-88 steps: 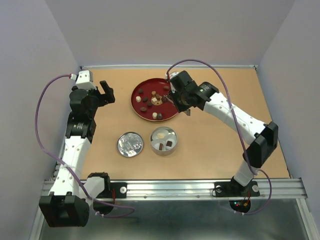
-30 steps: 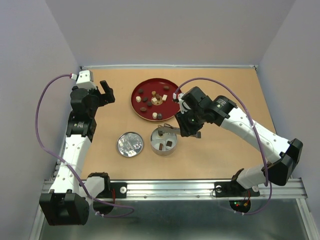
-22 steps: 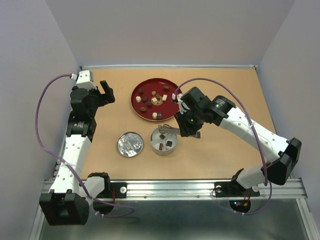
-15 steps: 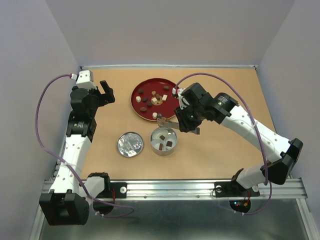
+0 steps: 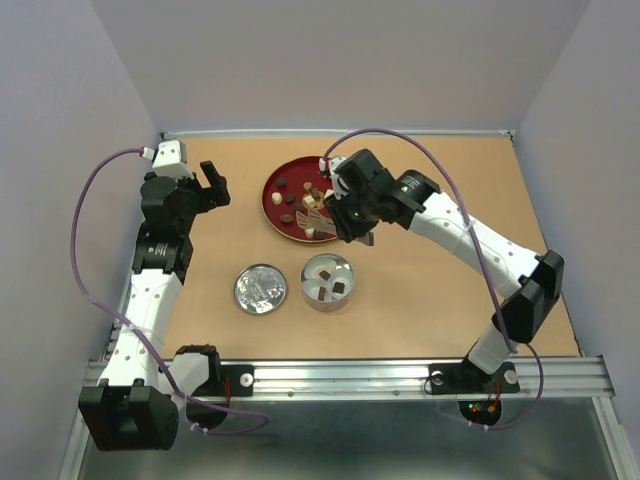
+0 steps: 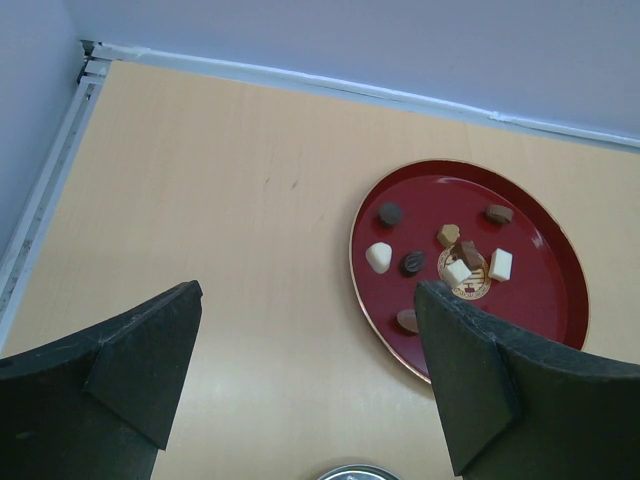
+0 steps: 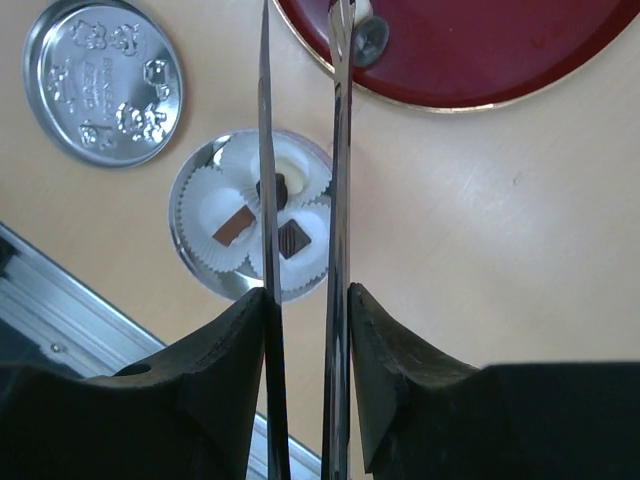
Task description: Pack the chocolate
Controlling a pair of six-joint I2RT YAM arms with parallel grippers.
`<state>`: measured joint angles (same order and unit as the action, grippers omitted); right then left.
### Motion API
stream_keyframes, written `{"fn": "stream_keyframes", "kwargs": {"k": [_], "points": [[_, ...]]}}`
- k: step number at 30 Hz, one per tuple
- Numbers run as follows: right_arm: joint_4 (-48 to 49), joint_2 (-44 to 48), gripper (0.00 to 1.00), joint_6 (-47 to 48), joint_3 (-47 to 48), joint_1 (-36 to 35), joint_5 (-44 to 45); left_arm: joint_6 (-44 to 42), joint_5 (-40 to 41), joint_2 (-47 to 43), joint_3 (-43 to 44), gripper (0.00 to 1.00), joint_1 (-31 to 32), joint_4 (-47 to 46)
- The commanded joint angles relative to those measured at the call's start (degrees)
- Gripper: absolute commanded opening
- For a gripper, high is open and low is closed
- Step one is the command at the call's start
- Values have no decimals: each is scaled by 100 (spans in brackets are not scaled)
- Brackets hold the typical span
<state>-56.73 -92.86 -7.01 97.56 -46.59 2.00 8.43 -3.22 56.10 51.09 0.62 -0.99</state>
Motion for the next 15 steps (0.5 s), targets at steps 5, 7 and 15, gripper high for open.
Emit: {"fn": "stream_keyframes", "kwargs": {"k": [5,7,15], "points": [[865,-926,45,393,799,-43,828,-25,-91,-29,6,99,-18,-182],[927,-1093,47,411,931,-35,959,-16,-91,-37,6,99,-18,-182],[1032,-1744,48,437,1230,27,1101,-17,-117,-37,6,99,-18,-182]]}}
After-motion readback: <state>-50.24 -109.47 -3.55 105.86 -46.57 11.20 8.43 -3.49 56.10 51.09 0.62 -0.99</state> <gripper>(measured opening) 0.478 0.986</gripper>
